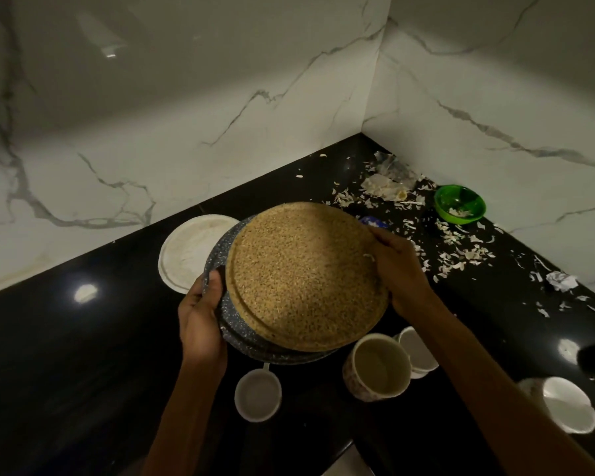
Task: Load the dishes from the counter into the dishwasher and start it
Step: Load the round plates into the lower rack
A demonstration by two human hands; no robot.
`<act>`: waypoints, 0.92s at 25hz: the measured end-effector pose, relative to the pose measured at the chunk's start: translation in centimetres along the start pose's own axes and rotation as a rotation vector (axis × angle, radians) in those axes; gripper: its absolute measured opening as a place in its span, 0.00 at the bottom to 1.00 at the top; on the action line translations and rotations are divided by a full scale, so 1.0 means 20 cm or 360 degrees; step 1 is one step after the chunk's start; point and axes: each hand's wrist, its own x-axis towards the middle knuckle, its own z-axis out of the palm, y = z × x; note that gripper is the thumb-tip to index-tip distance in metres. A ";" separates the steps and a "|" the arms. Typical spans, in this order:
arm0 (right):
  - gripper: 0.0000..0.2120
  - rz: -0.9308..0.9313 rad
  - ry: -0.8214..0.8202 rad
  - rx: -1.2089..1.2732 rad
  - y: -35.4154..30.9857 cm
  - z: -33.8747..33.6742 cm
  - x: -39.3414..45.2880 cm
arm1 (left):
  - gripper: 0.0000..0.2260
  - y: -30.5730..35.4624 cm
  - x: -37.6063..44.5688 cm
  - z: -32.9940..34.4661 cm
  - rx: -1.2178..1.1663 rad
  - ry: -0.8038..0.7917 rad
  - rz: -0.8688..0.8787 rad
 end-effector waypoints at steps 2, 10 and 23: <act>0.11 0.0042 -0.0060 0.0003 0.03 0.05 -0.03 | 0.13 -0.01 -0.01 -0.03 0.0007 0.0001 0.0029; 0.19 -0.0053 -0.0185 -0.0400 0.16 0.29 -0.08 | 0.24 0.02 0.00 -0.22 0.0116 -0.0003 -0.0153; 0.10 0.0205 -0.0301 -0.0816 0.33 0.84 0.38 | 0.11 0.08 0.09 -0.58 -0.0071 0.0481 -0.0101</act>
